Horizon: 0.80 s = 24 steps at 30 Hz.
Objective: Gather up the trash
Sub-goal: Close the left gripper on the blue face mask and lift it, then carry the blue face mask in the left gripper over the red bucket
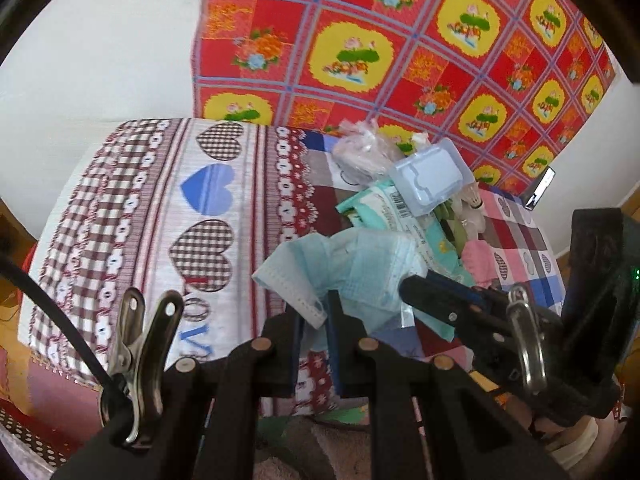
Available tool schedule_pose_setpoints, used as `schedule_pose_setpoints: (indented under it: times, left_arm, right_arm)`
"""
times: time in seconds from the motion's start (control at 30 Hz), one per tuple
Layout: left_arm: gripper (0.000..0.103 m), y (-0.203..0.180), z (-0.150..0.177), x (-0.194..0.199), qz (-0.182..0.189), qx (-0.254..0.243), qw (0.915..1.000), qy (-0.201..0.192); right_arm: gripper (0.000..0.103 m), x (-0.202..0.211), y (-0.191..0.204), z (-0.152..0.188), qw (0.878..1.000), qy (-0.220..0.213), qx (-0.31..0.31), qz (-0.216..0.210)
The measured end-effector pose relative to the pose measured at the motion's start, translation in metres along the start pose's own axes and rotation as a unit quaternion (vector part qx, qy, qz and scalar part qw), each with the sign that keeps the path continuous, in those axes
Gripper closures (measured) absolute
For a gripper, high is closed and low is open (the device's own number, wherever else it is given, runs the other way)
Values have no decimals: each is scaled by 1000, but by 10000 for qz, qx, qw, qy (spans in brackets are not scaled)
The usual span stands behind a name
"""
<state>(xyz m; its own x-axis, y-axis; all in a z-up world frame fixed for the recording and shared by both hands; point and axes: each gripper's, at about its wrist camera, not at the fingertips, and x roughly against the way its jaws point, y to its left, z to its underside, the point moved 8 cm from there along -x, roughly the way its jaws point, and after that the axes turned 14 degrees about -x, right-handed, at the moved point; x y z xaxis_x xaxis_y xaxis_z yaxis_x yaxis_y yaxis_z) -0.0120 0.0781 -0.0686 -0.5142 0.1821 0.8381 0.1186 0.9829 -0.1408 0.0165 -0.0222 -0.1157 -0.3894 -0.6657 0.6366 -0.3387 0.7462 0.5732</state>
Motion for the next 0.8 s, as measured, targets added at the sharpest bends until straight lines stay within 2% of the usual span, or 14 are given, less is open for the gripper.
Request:
schedule_pose_setpoints:
  times: [0.8]
  left_arm:
    - [91,109,55,81,-230,210,9986,-420]
  right_arm:
    - [89,-34,130,41,9984,-149,545,-90]
